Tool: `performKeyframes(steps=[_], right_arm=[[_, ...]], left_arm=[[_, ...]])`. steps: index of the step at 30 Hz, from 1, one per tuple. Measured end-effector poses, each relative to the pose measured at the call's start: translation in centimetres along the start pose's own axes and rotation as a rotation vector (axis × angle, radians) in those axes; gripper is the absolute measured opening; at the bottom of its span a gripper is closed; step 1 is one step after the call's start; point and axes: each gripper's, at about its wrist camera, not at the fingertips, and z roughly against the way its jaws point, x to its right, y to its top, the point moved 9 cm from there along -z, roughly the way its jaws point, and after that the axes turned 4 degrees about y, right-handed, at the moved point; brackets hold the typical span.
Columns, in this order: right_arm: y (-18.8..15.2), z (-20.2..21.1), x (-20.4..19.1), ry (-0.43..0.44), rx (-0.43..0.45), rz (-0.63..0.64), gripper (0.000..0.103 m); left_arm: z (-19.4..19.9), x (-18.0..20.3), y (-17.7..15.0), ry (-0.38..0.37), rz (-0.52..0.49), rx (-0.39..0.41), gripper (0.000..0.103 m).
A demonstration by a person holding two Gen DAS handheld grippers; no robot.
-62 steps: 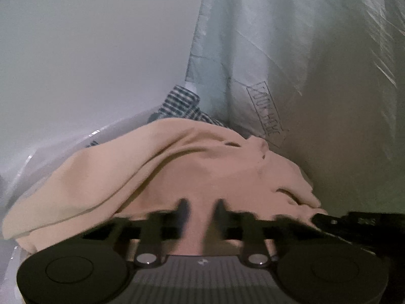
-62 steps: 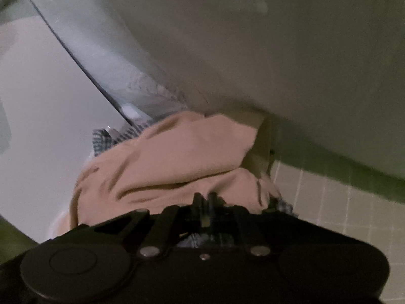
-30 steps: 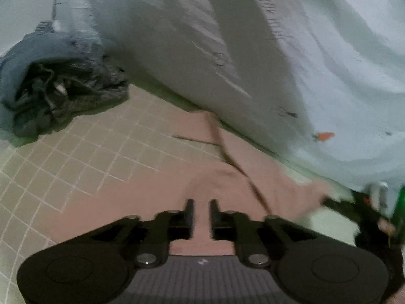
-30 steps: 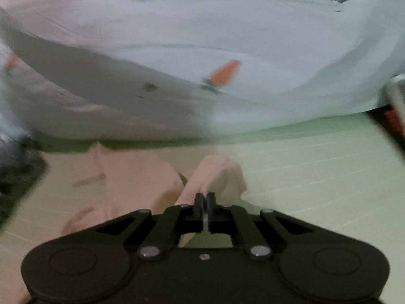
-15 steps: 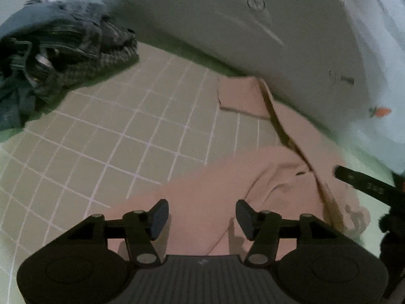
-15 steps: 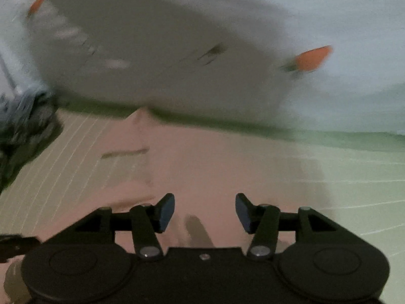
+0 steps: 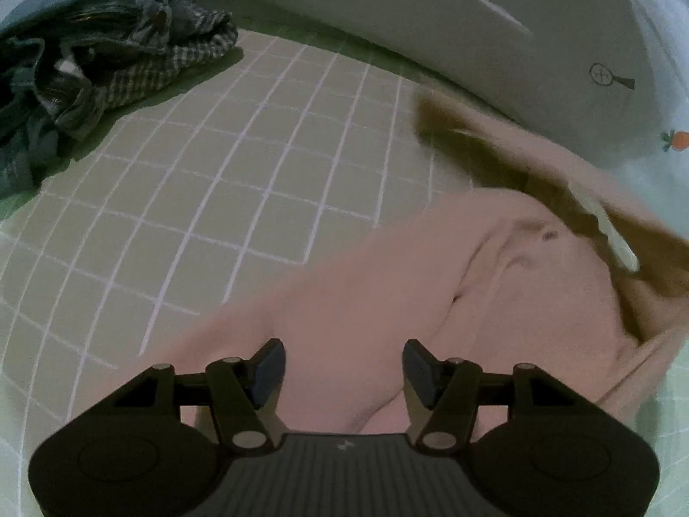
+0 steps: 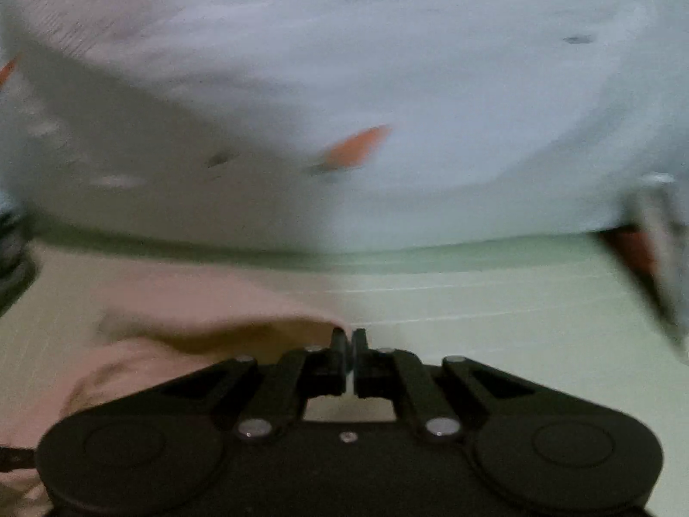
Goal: Fold clothes
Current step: 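Pull the beige sweater out with both tools and drop it onto the mat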
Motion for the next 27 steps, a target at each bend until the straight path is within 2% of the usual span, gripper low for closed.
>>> performKeyframes(steps=[3,6,7,8,9,13,15,22,25,26,27], right_arm=[[-3.2,1.0,4.8,-0.112,-0.06,-0.017,0.003],[-7.2,0.1,8.3,-0.17,-0.194,-0.08,0.004],[-8.2,0.0,9.3,-0.179,-0.232,-0.105,0.006],[-8.6,0.2,9.6,-0.179,-0.243,-0.11,0.018],[-8.7,0.1,9.7,-0.176,-0.245,-0.1,0.027],[-7.3,0.1,9.1,-0.139,-0.205,-0.012,0.043],[-6.9,-0.6,8.0,-0.096,-0.2,0.045,0.055],[-6.9,-5.4,2.6,0.033,-0.261,0.286,0.068],[-7.3,-6.8,2.1,0.02,-0.281,0.342,0.068],[-7.4,-6.9,2.3,0.011,-0.287,0.338,0.062],[-7.3,-7.0,2.7,0.005,-0.289,0.323,0.044]], left_arm=[[0.8,0.9,-1.3,-0.03,0.016,-0.008,0.062],[1.7,2.5,-2.7,-0.01,-0.024,0.006,0.062],[2.0,3.1,-3.0,-0.011,-0.036,0.013,0.062],[2.3,3.7,-3.2,-0.016,-0.044,0.021,0.062],[2.6,4.4,-3.2,-0.022,-0.054,0.029,0.062],[3.0,7.5,-2.9,-0.059,-0.108,0.059,0.062],[3.0,9.1,-2.7,-0.079,-0.138,0.072,0.062],[-0.3,15.3,-2.4,-0.143,-0.293,0.041,0.062],[-1.7,16.0,-2.8,-0.104,-0.356,0.021,0.051],[-1.8,16.0,-2.7,-0.078,-0.376,0.024,0.038],[-2.0,15.8,-2.6,-0.052,-0.391,0.027,0.022]])
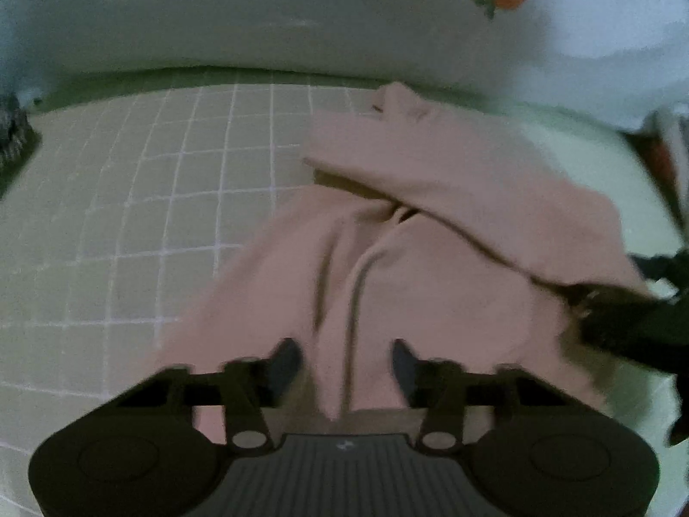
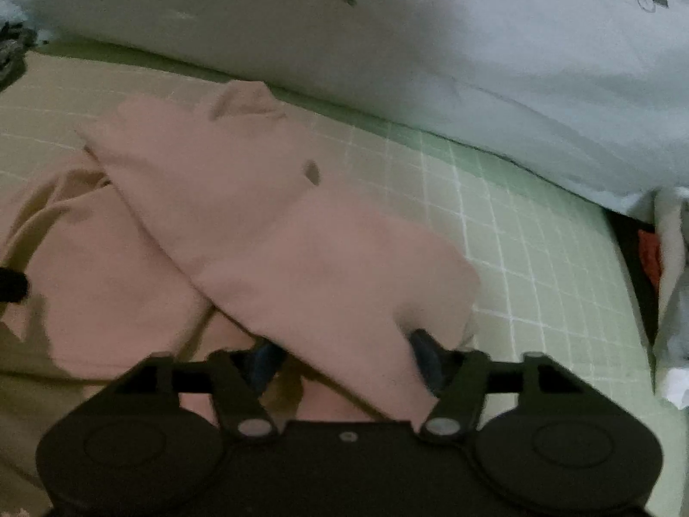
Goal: Fold clothes
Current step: 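Pull the beige sweater out with both tools and drop it onto the mat, then lift the sweater with both tools and lay it flat on the mat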
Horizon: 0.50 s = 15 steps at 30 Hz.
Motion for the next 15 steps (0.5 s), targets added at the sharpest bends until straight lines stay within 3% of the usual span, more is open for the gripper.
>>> performKeyframes(steps=[2,7,15], right_arm=[[-0.1,0.3,1.0,-0.005,0.008,-0.048,0.022],[-0.5,1.4,2.8,0.036,0.031,-0.221,0.015],[-0.3,2.1,3.0,0.025,0.036,-0.259,0.014]], left_arm=[[-0.2,-0.9,0.1,0.013,0.006,-0.005,0.008],[-0.3,-2.5,0.4,-0.032,0.059,-0.013,0.007],[-0.2,-3.1,0.7,-0.057,0.09,0.002,0.006]])
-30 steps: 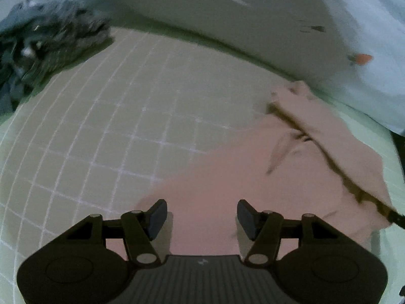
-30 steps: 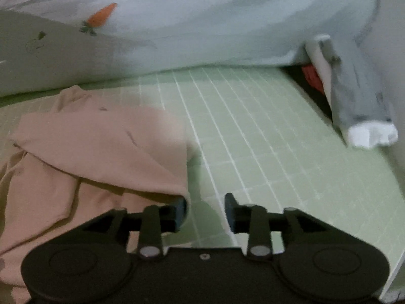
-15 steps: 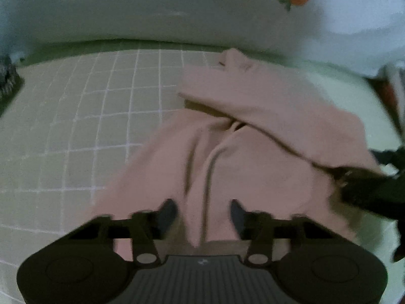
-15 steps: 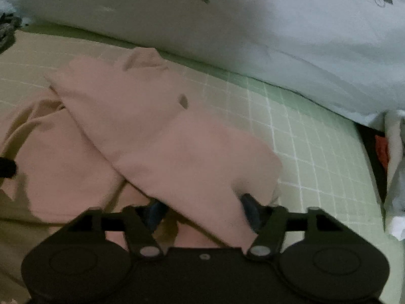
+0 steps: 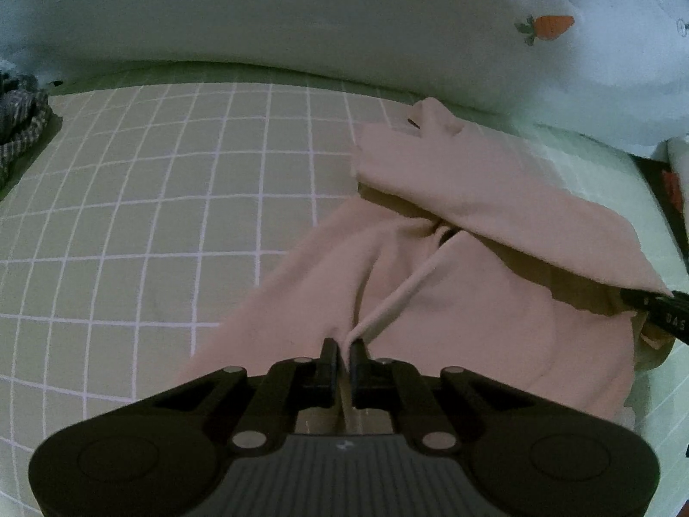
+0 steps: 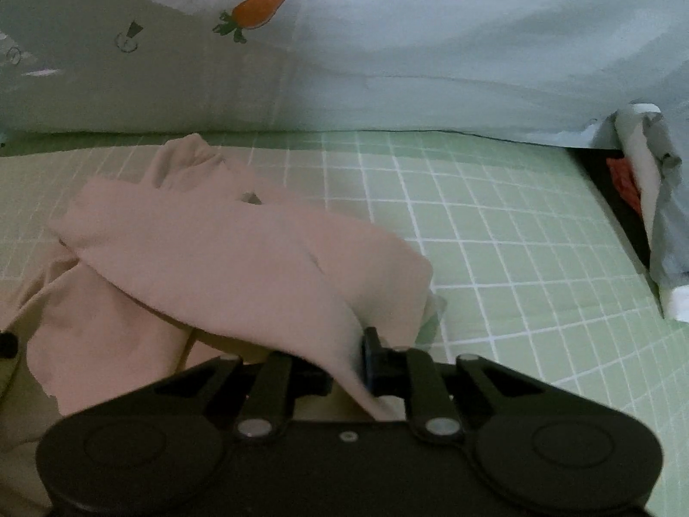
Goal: Fold clothes
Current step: 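Lift the sweater with both tools and lay it flat on the mat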
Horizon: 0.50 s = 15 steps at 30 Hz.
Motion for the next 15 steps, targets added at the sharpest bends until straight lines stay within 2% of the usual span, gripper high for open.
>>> performKeyframes(steps=[5,10,15], right_arm=[[0.2,0.8,0.1,-0.006,0.014,-0.02,0.014],[1.4,1.5,0.6,-0.007,0.051,-0.035,0.014],[3.4,1.6,1.0,-0.02,0.103,-0.008,0.013]], left_arm=[[0.5,-1.0,0.4,-0.008,0.039,0.022,0.006],[2.9,-3.5,2.0,0.026,0.067,0.111,0.005],[4.2,-8.5,4.7,0.115,0.092,0.181,0.004]])
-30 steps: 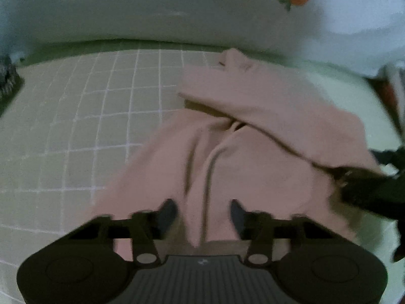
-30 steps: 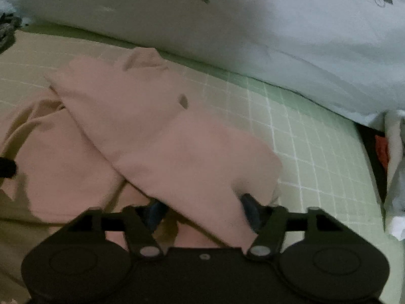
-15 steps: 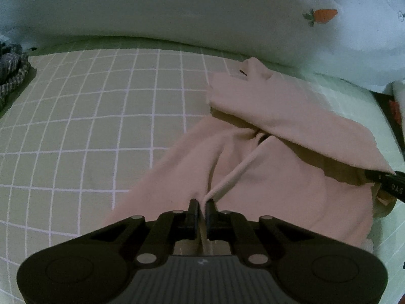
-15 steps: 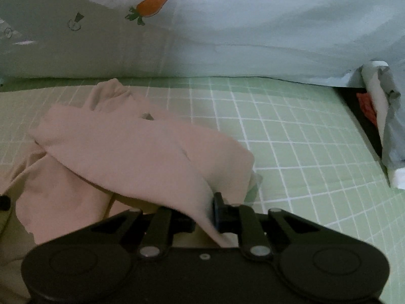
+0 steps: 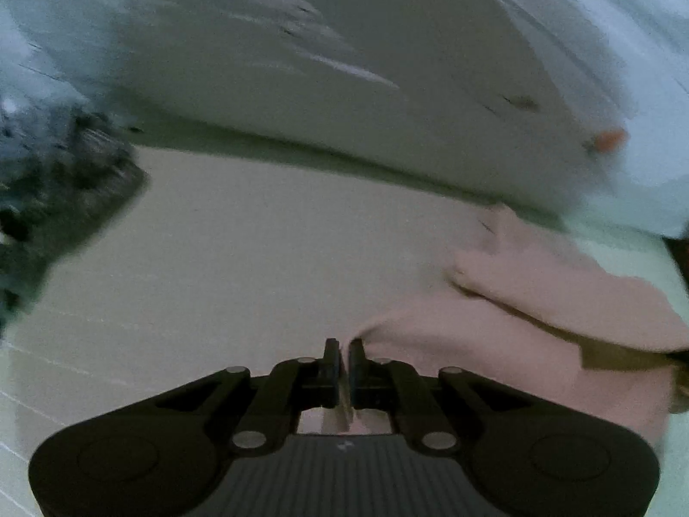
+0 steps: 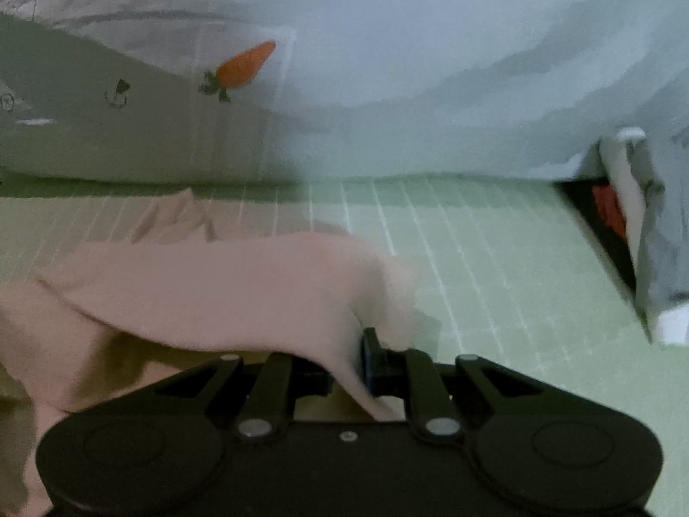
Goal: Fold clothes
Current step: 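Lift the sweater with both tools and lay it flat on the mat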
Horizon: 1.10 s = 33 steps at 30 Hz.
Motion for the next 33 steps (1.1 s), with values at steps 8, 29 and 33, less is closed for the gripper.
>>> performKeyframes(steps=[8,29,33], right_arm=[[5.2,-1.4,2.0,-0.103,0.103,0.051,0.011],[-7.4,0.3,-3.5,0.036,-0.223,-0.205,0.073],[-9.0,1.2,-4.7,0.06,-0.26,-0.243,0.073]], left_arm=[[0.2,-9.6,3.5,0.268,0.057,0.087,0.003],[-0.3,-6.5,-8.5,0.107,0.153,-0.118,0.07],[-0.6,-6.3,-9.3,0.088,0.116,-0.131,0.07]])
